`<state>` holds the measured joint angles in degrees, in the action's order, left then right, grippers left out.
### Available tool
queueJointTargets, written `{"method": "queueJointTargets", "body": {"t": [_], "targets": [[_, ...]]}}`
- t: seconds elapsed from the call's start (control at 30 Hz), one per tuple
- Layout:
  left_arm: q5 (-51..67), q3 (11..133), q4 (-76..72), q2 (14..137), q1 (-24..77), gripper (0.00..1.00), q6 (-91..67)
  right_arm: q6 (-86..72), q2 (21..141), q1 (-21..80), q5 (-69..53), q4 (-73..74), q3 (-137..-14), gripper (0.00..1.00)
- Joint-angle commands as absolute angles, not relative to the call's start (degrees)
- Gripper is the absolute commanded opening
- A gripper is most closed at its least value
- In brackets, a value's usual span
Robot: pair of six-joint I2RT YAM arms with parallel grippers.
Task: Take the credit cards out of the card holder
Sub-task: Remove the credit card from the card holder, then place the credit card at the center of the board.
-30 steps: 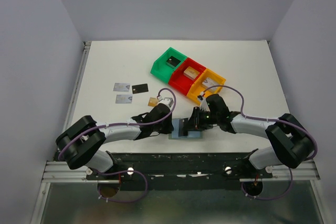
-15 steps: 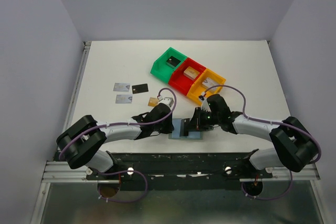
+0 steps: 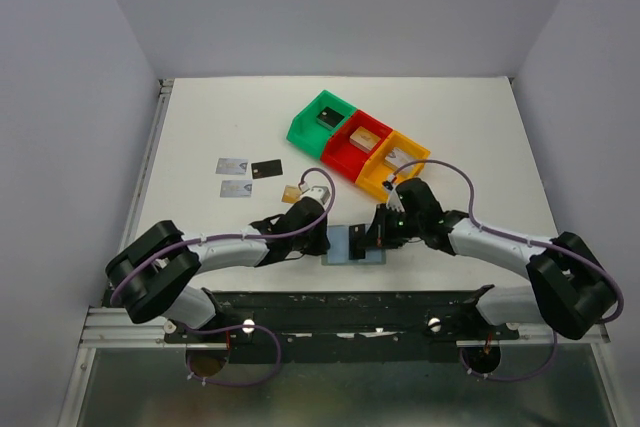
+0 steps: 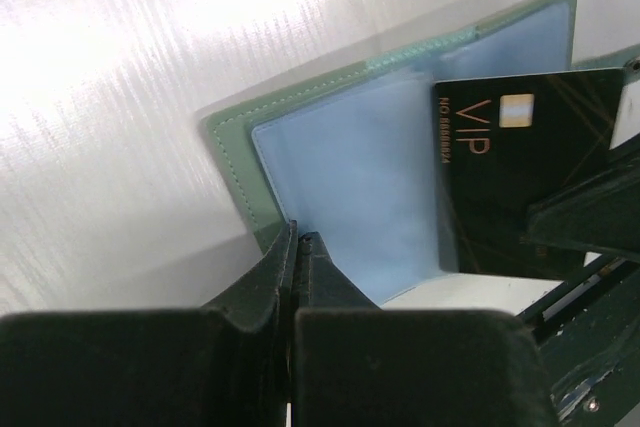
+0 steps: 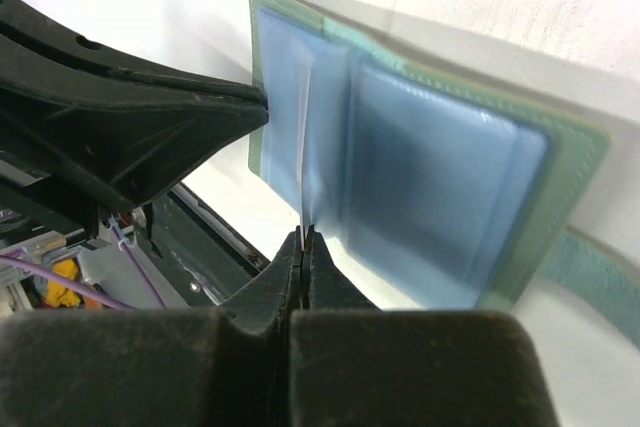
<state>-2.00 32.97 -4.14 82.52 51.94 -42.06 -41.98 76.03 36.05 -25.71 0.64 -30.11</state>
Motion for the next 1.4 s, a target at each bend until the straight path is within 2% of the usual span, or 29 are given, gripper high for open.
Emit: {"method": "queueJointTargets", "body": {"t": [0.0, 0.37, 0.43, 0.5, 0.53, 0.63, 0.8, 1.03, 1.13, 1.37], "targets": [[-3.87, 33.13, -0.09, 80.33, 52.29, 0.0, -41.49, -38.59, 72.25, 36.39, -21.62, 8.6, -33.92, 0.0], [-4.83, 35.68, 3.42, 74.1, 52.29, 0.0, -40.52, -34.81, 65.57, 36.39, -20.74, 18.54, -38.75, 0.0], [-4.14, 37.0, 4.3, 72.34, 52.29, 0.14, -39.91, -33.84, 63.99, 36.39, -21.18, 19.86, -40.16, 0.0], [-3.08, 38.23, 4.48, 70.23, 52.29, 0.4, -39.47, -32.18, 62.5, 36.39, -22.05, 20.83, -41.3, 0.0], [-2.55, 38.67, 4.66, 69.01, 52.29, 0.48, -39.46, -31.21, 61.79, 36.39, -22.84, 21.09, -41.92, 0.0], [-2.2, 40.16, 6.06, 65.49, 52.29, 0.64, -39.11, -27.17, 59.25, 36.3, -27.23, 21.45, -43.33, 0.0], [-0.1, 37.37, 1.34, 55.66, 50.98, 0.66, -37.36, -20.32, 57.04, 36.3, -37.95, 25.56, -46.66, 0.0], [12.55, 25.41, -12.91, 34.49, 49.75, 0.65, -30.94, -14.42, 56.69, 36.39, -53.86, 31.72, -50.18, 0.0], [20.37, 24.61, -12.57, 27.88, 48.78, 0.71, -29.1, -14.41, 56.34, 36.47, -59.74, 30.77, -50.27, 0.0], [34.96, 26.54, -15.9, 30.49, 48.08, 0.72, -30.76, -13.1, 58.18, 38.49, -63.2, 31.98, -53.17, 0.0]]}}
